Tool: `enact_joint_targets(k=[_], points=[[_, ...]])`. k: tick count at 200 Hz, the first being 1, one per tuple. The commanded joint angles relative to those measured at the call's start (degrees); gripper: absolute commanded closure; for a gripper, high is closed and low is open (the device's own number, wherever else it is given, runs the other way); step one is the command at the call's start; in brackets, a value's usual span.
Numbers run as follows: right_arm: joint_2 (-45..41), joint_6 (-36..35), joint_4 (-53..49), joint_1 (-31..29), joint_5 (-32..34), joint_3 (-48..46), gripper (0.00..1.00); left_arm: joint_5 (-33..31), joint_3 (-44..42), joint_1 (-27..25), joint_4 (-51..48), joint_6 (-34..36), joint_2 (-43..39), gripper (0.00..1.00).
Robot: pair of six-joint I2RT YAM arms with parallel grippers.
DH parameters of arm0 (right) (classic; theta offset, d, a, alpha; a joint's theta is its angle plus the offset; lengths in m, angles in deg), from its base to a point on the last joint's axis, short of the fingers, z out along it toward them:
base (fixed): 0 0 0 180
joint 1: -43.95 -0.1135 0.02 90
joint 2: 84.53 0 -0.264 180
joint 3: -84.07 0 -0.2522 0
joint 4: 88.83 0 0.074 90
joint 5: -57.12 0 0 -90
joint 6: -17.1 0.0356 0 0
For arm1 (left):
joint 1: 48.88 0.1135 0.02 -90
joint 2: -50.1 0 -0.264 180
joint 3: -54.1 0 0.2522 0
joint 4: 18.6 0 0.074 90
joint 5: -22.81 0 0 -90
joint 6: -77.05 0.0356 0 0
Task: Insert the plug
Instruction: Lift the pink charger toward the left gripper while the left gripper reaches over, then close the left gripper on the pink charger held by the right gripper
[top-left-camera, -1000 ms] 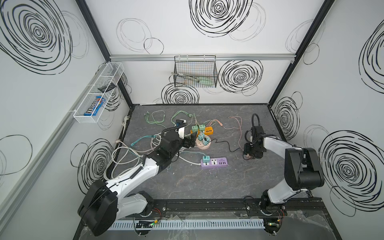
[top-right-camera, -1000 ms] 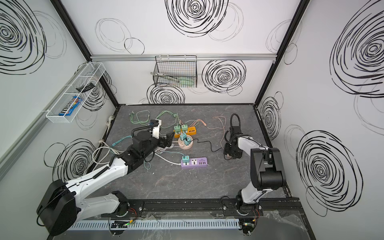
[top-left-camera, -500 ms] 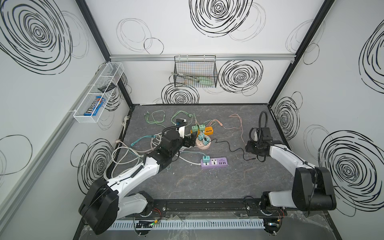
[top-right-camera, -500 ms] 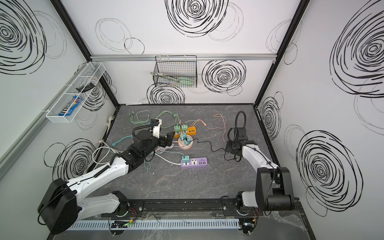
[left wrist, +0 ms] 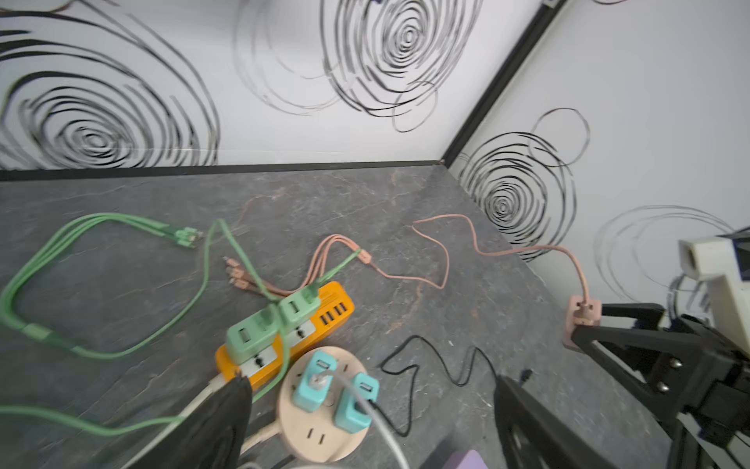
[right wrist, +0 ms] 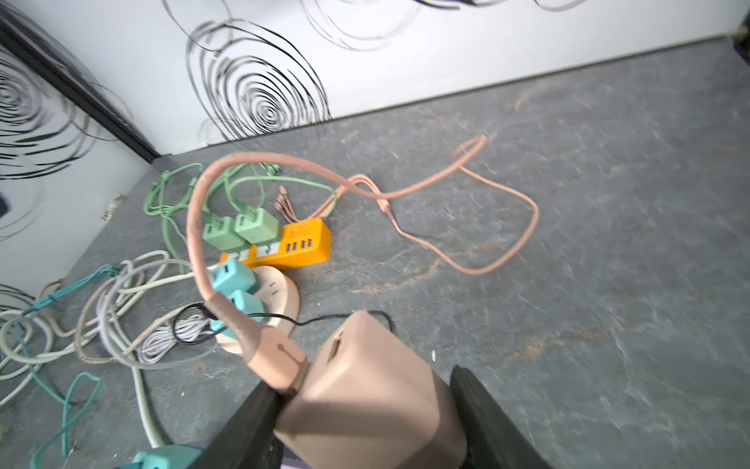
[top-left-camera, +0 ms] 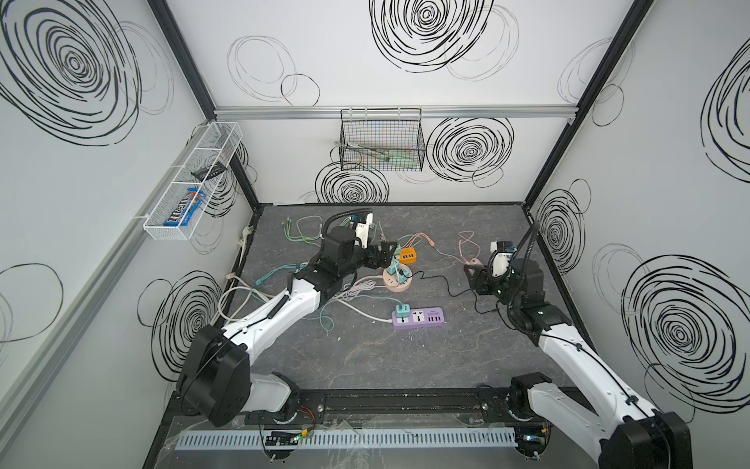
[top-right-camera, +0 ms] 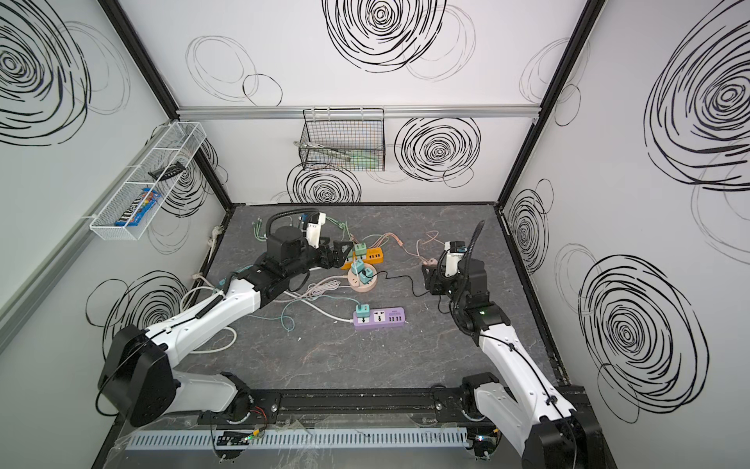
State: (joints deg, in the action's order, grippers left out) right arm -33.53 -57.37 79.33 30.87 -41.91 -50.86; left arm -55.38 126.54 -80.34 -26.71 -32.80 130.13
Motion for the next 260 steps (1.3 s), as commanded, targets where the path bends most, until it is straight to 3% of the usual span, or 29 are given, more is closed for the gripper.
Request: enact_joint_targets(k=[1, 38, 90, 158, 198, 215, 244, 260], points=[[-2.75, -3.7, 8.94, -2.05, -1.1, -1.62, 0.58, 4.4, 5.55, -5.02, -4.18, 5.44, 1.26, 0.04], [-4.25, -6.16, 13.08, -6.09, 0.28, -2.48, 0.58, 4.48, 15.23, -10.46, -11.22, 7.38, 6.39, 0.0], [-4.6, -8.94, 21.27, -11.79, 3.12, -4.74, 0.6, 12.0, 23.4, -12.47, -15.52, 4.49, 13.07, 0.16], [-6.96, -15.72, 27.6, -17.85, 8.12, -8.21, 0.59, 14.11, 30.47, -14.54, -21.56, 5.21, 18.56, 0.39], [-7.0, -15.72, 31.1, -19.74, 10.72, -9.67, 0.57, 15.87, 32.58, -15.12, -23.85, 5.75, 20.65, 0.47], [-6.38, -14.31, 31.87, -19.88, 11.88, -9.6, 0.57, 15.26, 33.28, -15.38, -25.42, 6.31, 21.28, 0.58], [-6.21, -12.93, 29.86, -19.88, 11.48, -8.77, 0.54, 16.06, 33.0, -14.77, -26.13, 6.84, 21.05, 0.86], [-6.14, -11.7, 25.67, -19.51, 11.4, -7.56, 0.36, 16.23, 32.99, -14.1, -26.35, 7.65, 20.54, 1.0]])
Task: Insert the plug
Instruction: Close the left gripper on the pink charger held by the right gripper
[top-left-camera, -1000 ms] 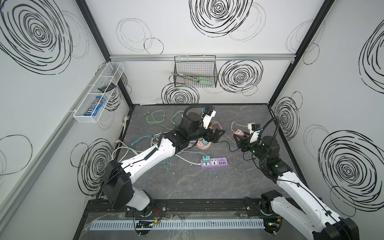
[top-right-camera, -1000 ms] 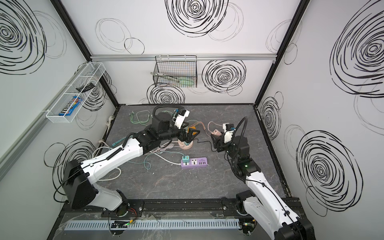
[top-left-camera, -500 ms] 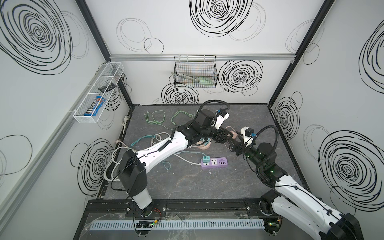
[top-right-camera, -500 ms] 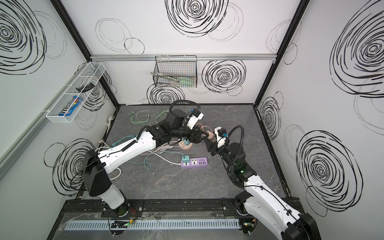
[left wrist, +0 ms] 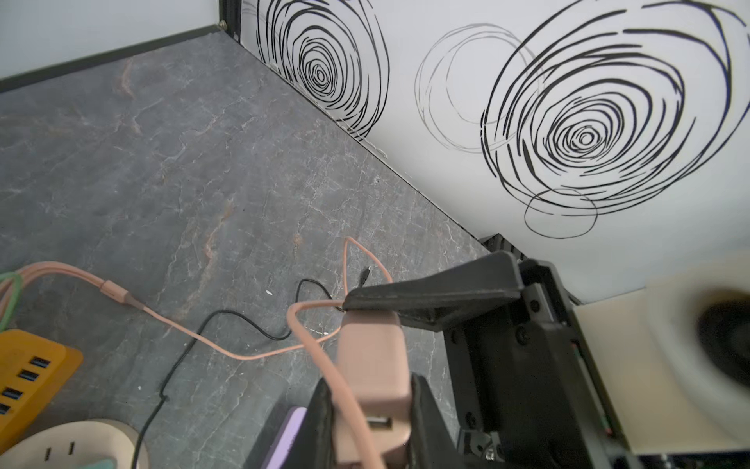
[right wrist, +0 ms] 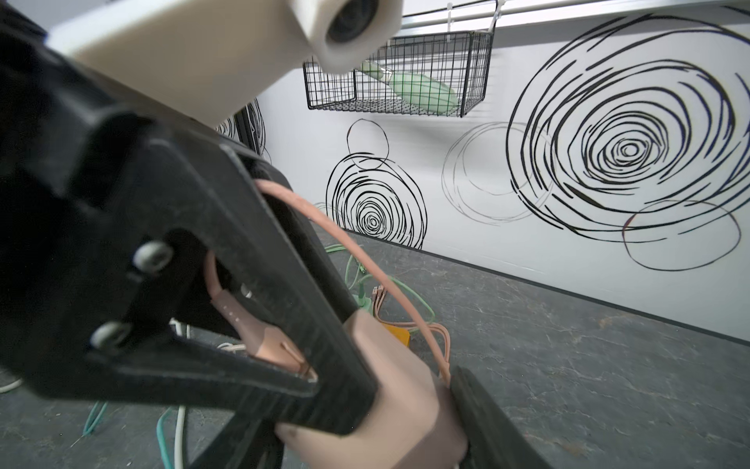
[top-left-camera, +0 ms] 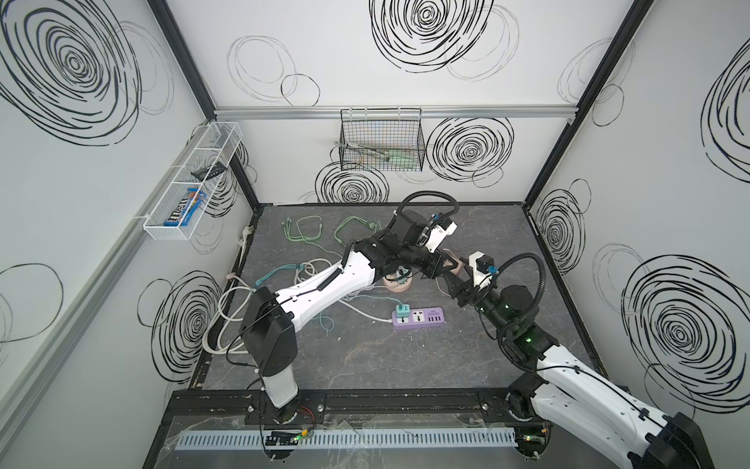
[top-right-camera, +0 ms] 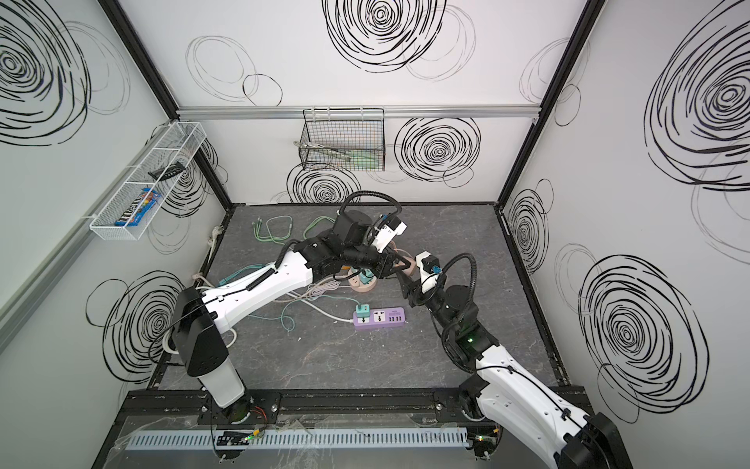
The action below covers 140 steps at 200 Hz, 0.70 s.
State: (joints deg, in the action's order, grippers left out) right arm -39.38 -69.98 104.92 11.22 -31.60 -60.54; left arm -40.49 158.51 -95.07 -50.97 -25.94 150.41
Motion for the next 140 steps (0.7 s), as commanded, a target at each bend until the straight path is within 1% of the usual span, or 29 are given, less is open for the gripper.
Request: enact_joint_targets(k=[1, 7, 16, 29, 43, 63, 83, 105, 140], points=[[-0.26, 0.71, -0.53, 0.22, 0.78, 2.29, 0.34, 1.3, 1.02, 0.69, -2.16, 0.96, 0.25, 1.0], [-0.24, -1.04, -3.58, 0.72, -1.43, 3.24, 0.27, 1.0, 1.02, 1.14, -2.5, 1.69, 0.0, 1.0], [0.23, -3.09, -8.59, 1.76, -4.42, 4.84, 0.21, 0.81, 1.17, 1.77, -3.32, 3.52, -0.28, 1.0], [1.36, -4.92, -15.47, 3.82, -8.95, 7.12, 0.17, 1.19, 1.28, 2.96, -4.84, 7.67, -0.88, 1.0], [2.78, -4.85, -17.47, 4.96, -13.22, 8.78, 0.15, 2.92, 1.78, 4.03, -7.7, 13.33, -1.51, 1.0], [5.32, -5.63, -18.22, 6.03, -18.24, 10.11, 0.17, 5.3, 2.91, 4.36, -14.6, 25.14, -2.14, 1.0], [7.4, -8.92, -20.62, 6.32, -23.42, 11.83, 0.21, 6.26, 4.03, 4.38, -20.11, 31.92, -1.93, 1.0], [8.24, -11.39, -23.51, 6.53, -26.8, 13.59, 0.26, 6.37, 4.88, 4.94, -22.6, 34.15, -1.36, 1.0], [9.07, -12.94, -24.43, 6.63, -30.04, 13.93, 0.33, 10.69, 5.15, 5.42, -21.91, 34.33, -1.35, 1.0]])
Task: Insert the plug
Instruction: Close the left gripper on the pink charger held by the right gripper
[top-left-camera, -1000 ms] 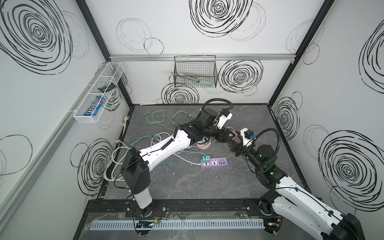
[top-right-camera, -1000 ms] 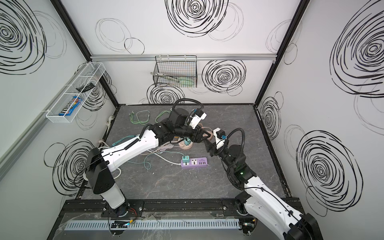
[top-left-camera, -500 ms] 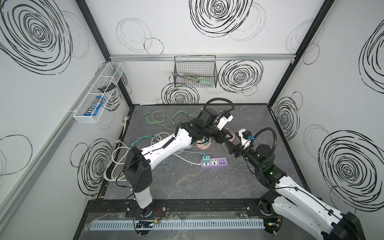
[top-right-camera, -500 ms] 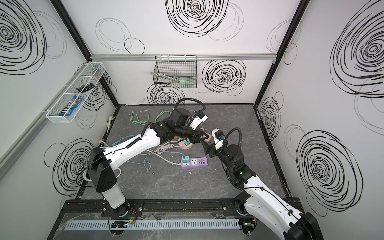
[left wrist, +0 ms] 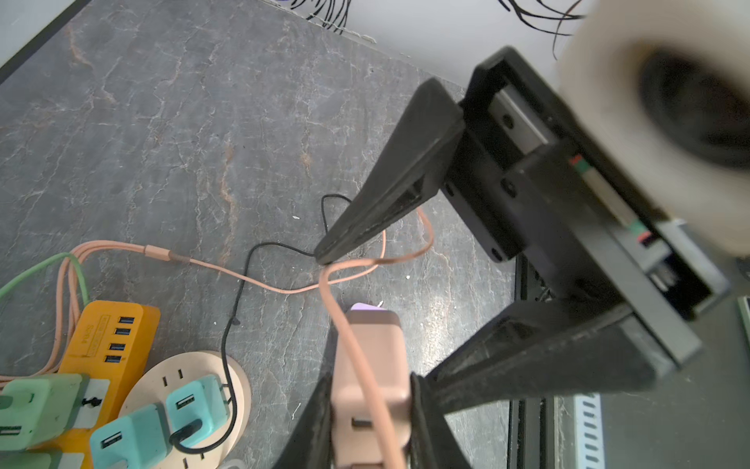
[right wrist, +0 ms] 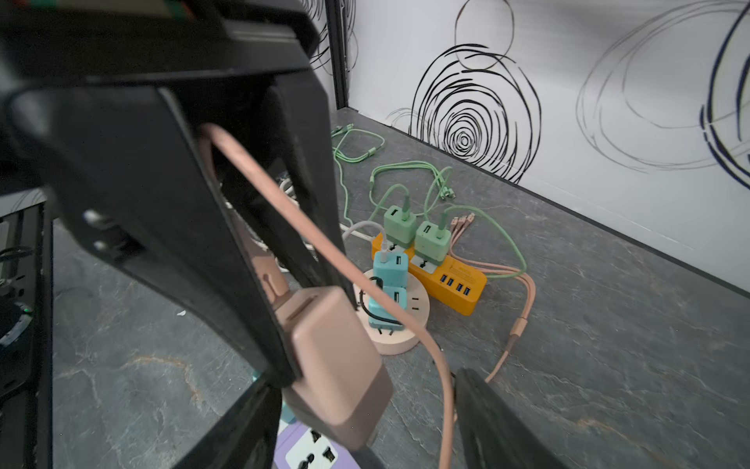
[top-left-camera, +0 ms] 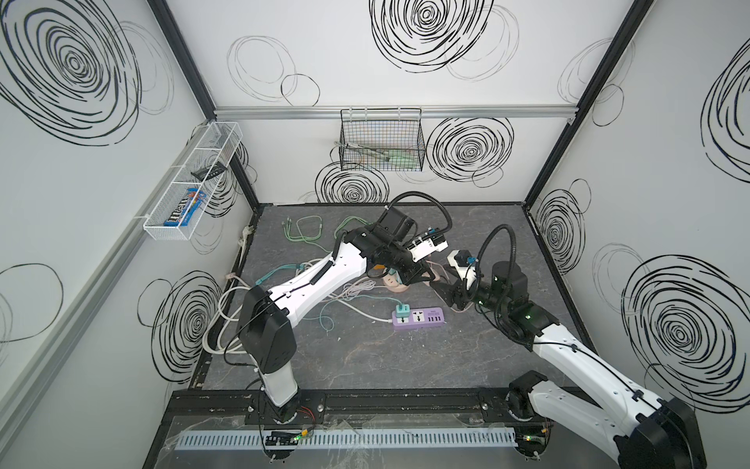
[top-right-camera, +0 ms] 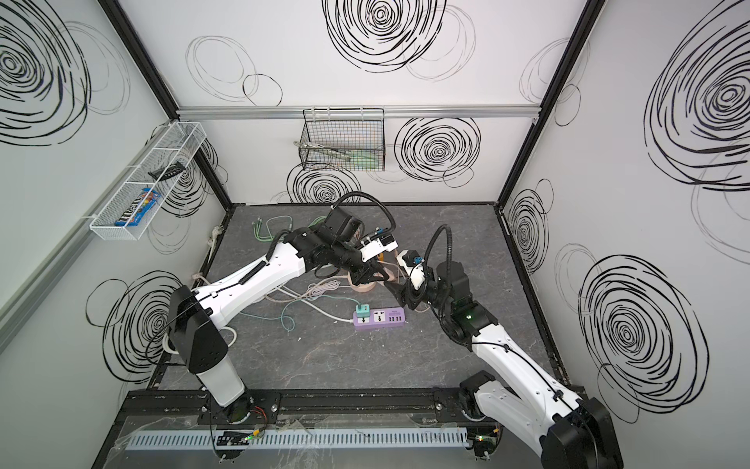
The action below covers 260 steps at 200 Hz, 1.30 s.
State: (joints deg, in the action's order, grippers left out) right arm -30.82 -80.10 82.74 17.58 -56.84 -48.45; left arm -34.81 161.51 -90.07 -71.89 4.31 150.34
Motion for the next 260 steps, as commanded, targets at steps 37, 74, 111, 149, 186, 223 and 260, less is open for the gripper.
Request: enact_joint_targets(k=[37, 74, 111, 149, 186, 223, 260], points=[[2.21, -3.24, -2.41, 0.25, -7.87, 2.38, 0.37, 8.22, 2.41, -0.12, -1.8, 5.67, -1.37, 1.0], [3.32, -3.78, -3.37, 0.22, -9.52, 3.29, 0.49, 9.38, 3.34, -0.47, -4.43, 8.03, -1.04, 1.0], [2.48, -3.7, -3.01, 0.92, -10.42, 3.29, 0.7, 10.23, 4.16, -0.39, -7.13, 9.68, -0.38, 0.79], [1.49, -2.06, -0.59, 2.37, -14.37, 2.47, 0.74, 15.09, 4.01, 0.57, -8.61, 11.19, -0.47, 0.61], [0.06, -0.39, 2.5, 3.33, -16.92, 1.33, 0.75, 16.88, 2.92, 1.59, -8.91, 11.79, -1.04, 0.53], [-0.45, 2.01, 6.54, 4.3, -21.85, 0.15, 0.75, 19.46, 1.1, 1.81, -6.0, 10.69, -1.75, 0.53], [-0.02, 3.77, 10.65, 4.2, -24.45, -0.75, 0.76, 21.36, -2.2, 1.46, 0.15, 8.25, -3.45, 0.54]])
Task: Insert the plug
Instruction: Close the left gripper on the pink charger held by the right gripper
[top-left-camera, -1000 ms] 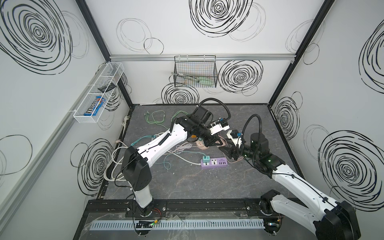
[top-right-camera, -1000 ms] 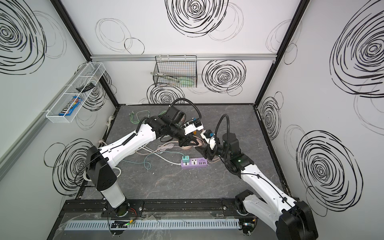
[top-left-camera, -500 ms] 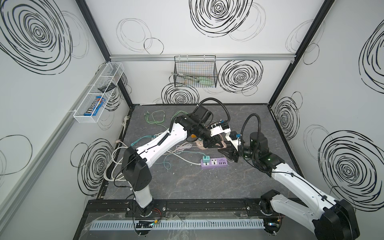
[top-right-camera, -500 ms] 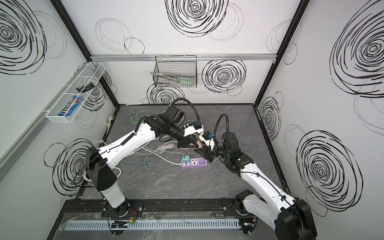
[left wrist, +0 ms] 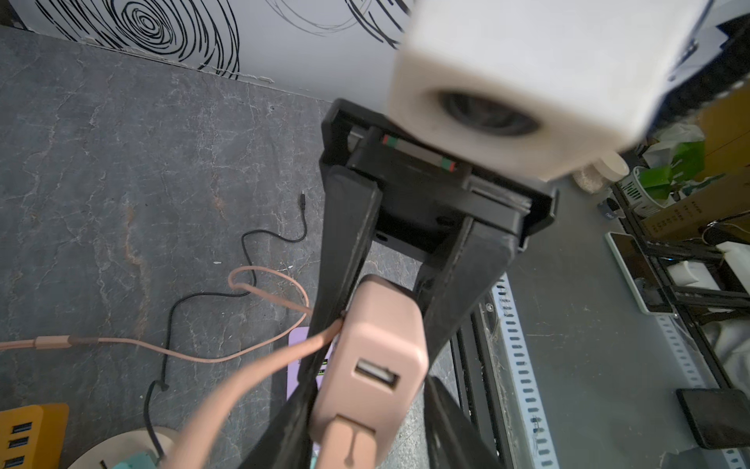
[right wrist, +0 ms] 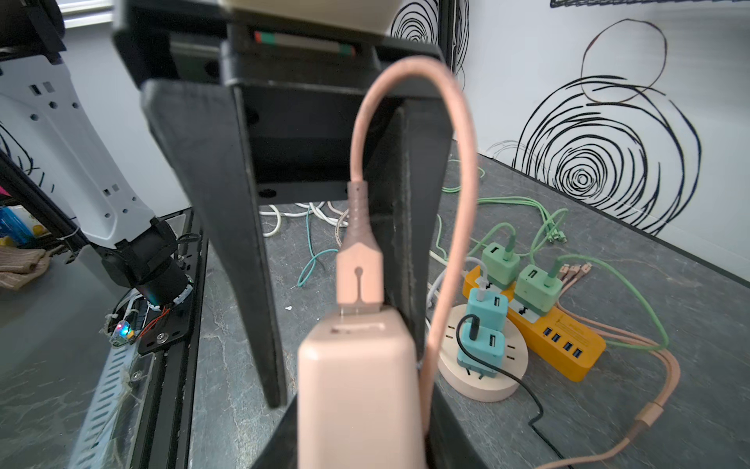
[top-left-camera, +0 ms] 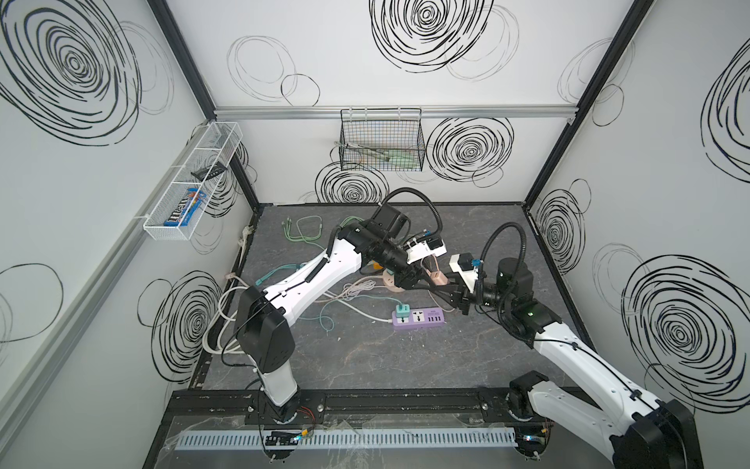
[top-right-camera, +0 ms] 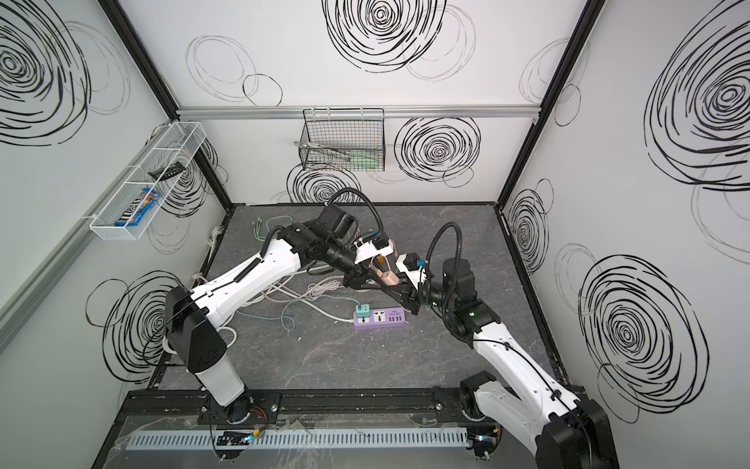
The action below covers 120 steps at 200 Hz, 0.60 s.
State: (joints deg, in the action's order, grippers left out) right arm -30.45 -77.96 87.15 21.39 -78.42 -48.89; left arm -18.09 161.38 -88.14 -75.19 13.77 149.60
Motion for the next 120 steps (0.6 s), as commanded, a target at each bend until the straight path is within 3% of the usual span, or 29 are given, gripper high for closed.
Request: enact_joint_targets(k=[1, 46, 77, 120], points=[[-0.34, 1.67, 6.25, 0.41, -2.93, -0.27, 0.76, 4.66, -2.13, -0.5, 3.58, -1.31, -2.77, 0.54], [1.7, 2.24, 8.03, 0.24, -5.17, -0.04, 0.75, 6.25, -4.78, -0.9, 8.51, -3.65, -3.86, 0.6], [2.43, 2.08, 8.3, -0.03, -5.9, -0.03, 0.75, 7.68, -5.4, -0.9, 9.79, -4.03, -4.17, 0.51], [1.81, 1.62, 7.6, -0.02, -6.3, -0.27, 0.74, 10.87, -6.03, 0.05, 9.82, -2.77, -4.63, 0.52]])
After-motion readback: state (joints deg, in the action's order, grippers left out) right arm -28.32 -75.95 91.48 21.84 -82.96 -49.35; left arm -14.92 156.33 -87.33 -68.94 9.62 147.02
